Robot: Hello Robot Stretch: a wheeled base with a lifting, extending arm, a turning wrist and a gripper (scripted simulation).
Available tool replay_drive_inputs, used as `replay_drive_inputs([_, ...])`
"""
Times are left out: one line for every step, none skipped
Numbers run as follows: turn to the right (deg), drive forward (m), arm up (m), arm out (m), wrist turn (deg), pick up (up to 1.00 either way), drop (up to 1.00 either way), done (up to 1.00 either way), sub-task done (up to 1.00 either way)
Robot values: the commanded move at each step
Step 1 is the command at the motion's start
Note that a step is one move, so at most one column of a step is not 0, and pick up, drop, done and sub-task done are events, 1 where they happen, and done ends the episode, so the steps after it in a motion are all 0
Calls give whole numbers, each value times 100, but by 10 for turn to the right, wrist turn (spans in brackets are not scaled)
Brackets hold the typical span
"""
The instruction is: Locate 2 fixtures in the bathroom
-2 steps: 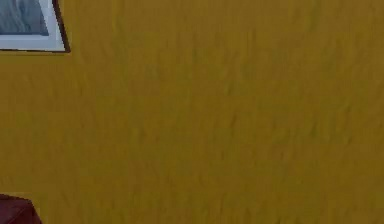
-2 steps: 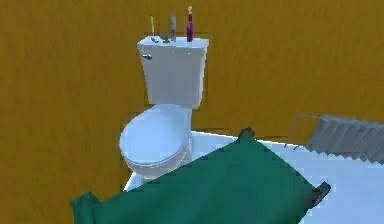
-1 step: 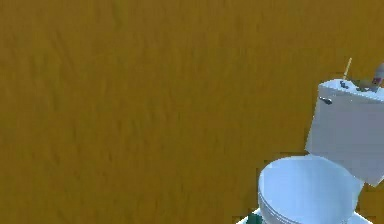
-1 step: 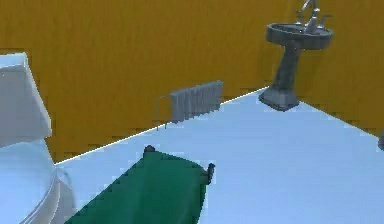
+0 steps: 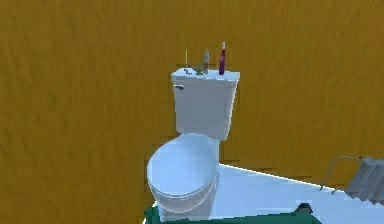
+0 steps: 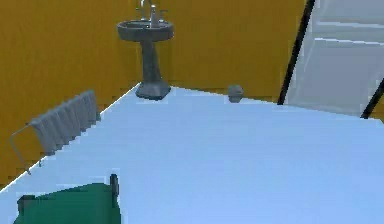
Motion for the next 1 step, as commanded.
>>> replay_drive_inputs([0,0,0,0,0,0,0,100,0])
